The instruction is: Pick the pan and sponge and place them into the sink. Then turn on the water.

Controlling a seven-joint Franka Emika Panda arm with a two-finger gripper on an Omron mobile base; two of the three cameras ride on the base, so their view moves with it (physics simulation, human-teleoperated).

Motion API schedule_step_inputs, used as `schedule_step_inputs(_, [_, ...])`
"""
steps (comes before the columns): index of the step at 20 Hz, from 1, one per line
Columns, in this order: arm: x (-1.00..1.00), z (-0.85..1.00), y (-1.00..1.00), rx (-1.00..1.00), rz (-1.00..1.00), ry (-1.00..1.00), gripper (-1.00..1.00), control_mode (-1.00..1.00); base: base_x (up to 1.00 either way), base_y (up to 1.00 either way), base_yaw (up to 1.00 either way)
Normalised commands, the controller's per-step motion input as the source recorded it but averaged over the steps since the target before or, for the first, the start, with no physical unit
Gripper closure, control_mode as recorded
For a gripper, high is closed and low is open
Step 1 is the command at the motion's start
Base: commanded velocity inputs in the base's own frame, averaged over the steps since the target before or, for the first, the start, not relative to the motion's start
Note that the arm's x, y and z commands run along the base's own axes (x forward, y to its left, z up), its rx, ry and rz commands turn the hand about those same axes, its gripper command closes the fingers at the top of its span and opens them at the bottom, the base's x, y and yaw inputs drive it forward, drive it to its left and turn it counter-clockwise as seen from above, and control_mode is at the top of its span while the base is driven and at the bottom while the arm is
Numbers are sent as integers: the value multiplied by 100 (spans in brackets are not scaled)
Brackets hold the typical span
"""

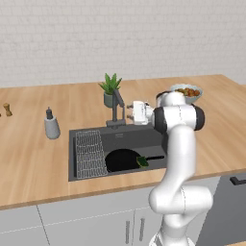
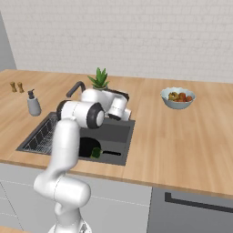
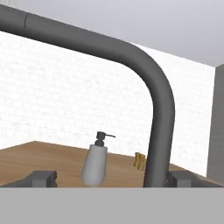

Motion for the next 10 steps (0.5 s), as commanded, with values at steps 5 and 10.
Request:
schedule_step_inputs(5, [48,-23,2,-1,-9,0,-100,-100,0,0,0])
schedule_step_inputs(10, [43,-13,2,-1,-8,0,-100,-100,0,0,0])
